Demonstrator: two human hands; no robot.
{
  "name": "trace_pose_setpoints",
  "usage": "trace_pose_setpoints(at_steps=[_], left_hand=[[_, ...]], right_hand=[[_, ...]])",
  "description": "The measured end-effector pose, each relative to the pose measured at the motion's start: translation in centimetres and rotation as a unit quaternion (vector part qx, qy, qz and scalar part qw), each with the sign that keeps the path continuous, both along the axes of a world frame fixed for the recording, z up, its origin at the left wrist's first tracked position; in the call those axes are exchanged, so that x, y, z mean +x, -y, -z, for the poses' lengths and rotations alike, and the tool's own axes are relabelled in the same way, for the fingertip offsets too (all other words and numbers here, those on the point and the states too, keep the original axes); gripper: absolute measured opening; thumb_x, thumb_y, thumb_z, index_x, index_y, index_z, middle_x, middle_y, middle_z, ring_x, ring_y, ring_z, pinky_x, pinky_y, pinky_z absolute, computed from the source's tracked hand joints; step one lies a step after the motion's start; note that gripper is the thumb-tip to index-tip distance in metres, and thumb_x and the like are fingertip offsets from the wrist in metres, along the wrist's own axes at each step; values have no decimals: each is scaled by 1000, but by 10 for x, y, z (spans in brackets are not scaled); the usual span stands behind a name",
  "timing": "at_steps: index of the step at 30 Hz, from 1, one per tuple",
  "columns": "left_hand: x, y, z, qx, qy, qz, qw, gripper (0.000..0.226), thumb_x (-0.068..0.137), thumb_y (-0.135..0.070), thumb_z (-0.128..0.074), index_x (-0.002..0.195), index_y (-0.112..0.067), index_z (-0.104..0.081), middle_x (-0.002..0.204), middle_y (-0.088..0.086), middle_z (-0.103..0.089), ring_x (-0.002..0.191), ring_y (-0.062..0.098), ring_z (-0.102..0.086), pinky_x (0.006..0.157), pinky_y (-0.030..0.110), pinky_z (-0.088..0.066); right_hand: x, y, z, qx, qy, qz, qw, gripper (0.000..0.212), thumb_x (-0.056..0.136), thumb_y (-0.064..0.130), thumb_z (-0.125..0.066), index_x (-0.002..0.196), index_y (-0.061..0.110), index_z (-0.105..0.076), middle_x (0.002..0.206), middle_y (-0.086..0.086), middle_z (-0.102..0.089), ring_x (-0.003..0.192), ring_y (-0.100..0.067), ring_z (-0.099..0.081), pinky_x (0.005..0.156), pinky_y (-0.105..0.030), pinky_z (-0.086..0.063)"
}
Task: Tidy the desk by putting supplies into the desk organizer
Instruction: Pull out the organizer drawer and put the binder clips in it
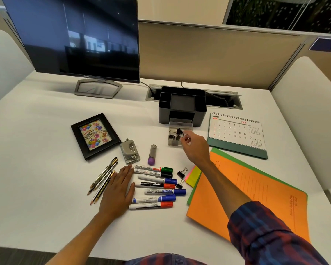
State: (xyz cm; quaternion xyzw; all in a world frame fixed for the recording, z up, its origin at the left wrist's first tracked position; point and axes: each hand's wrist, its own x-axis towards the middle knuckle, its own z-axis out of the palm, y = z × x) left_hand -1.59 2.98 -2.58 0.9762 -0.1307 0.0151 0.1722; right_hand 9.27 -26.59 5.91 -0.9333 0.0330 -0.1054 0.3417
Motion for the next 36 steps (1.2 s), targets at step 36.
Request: trace_pose_setpoints(at_steps=[36], left_hand=[[0,1,-1,-3,9,0,1000,59,98,-43,-23,150,-16,-33,156,0,-31,144,14,-26,119,35,-13]], right_hand=[[-40,21,11,14,-145,-161,976,28,76,36,-80,99,22,-71,106,6,-64,97,-11,-59,83,-35,-50]])
